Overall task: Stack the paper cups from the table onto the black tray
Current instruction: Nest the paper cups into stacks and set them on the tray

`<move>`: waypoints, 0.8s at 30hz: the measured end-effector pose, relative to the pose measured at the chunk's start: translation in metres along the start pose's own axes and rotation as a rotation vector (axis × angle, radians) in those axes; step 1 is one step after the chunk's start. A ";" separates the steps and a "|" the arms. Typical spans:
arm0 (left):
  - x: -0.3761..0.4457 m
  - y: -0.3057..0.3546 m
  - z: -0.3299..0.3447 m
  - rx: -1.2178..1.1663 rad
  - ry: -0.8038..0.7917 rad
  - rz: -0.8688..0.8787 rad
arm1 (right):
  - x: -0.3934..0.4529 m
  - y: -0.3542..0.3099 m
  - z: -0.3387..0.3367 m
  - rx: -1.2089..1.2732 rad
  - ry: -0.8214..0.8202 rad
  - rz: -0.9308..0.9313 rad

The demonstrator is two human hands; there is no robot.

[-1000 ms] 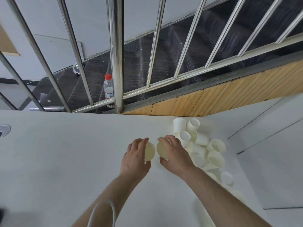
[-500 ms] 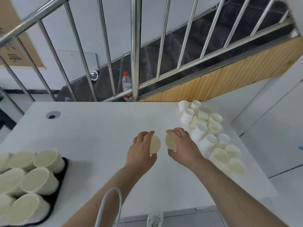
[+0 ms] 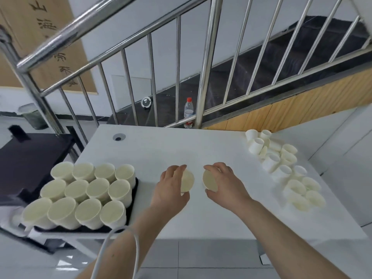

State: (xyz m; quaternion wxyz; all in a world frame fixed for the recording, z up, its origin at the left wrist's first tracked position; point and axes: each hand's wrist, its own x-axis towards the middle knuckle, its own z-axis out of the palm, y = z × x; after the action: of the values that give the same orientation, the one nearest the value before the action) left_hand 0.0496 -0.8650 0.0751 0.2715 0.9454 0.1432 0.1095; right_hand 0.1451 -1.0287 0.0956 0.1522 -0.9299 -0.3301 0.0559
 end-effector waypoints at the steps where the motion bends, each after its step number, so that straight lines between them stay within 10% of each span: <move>1: -0.003 -0.011 -0.008 -0.004 0.011 0.000 | 0.003 -0.014 0.003 0.002 -0.001 -0.010; 24: -0.038 -0.283 -0.174 0.060 0.025 -0.179 | 0.095 -0.295 0.132 0.120 -0.102 -0.077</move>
State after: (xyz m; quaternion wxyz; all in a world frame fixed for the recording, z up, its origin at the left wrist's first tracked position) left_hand -0.0951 -0.5640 0.0600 0.2501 0.9351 0.2338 0.0920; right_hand 0.0157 -0.7188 0.0647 0.1929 -0.9016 -0.3691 0.1171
